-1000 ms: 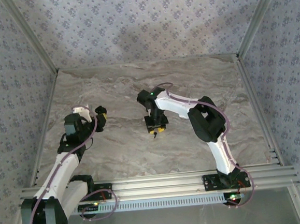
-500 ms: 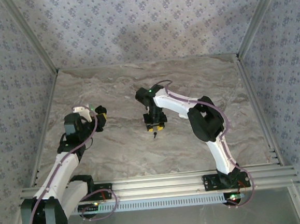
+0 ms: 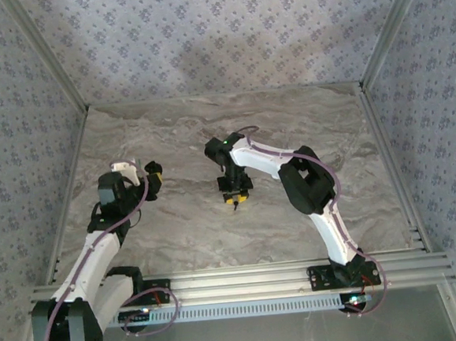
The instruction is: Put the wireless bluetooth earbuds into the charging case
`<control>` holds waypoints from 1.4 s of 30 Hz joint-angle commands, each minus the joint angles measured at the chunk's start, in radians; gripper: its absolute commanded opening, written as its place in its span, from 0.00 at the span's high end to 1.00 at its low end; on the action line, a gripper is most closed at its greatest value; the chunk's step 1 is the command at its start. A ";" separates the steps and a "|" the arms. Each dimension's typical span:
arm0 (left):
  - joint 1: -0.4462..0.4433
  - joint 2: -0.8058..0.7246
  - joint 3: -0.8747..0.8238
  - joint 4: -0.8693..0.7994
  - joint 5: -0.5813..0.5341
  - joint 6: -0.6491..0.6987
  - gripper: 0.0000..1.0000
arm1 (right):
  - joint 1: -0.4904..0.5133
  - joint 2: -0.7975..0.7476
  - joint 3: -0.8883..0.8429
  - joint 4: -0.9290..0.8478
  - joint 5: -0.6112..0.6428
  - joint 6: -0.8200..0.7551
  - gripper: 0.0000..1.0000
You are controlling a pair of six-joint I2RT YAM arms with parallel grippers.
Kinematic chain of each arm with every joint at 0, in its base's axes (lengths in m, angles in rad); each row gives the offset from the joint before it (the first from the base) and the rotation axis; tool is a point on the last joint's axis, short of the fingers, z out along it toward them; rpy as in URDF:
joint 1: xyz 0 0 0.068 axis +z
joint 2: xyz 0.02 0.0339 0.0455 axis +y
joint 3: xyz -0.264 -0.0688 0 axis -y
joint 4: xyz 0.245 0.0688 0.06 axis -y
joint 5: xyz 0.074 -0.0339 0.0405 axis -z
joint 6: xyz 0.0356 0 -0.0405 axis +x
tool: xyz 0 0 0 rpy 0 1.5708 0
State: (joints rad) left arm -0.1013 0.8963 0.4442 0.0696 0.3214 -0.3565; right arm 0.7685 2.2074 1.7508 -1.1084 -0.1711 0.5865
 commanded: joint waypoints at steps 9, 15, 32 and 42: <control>-0.006 -0.002 0.031 0.018 0.002 0.011 0.85 | 0.009 0.046 -0.016 -0.019 0.005 0.008 0.72; -0.005 0.001 0.030 0.019 0.000 0.019 0.85 | 0.012 0.046 -0.027 -0.010 0.019 0.009 0.78; -0.086 0.118 0.019 0.187 0.142 0.023 0.85 | 0.014 -0.215 -0.138 0.124 0.155 0.035 0.83; -0.320 0.293 0.020 0.479 0.120 0.171 0.85 | 0.025 -0.455 -0.146 0.177 0.362 -0.031 0.83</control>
State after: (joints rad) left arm -0.3897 1.1553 0.4442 0.3901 0.4099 -0.2588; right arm 0.7837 1.8130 1.6142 -0.9623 0.0776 0.5934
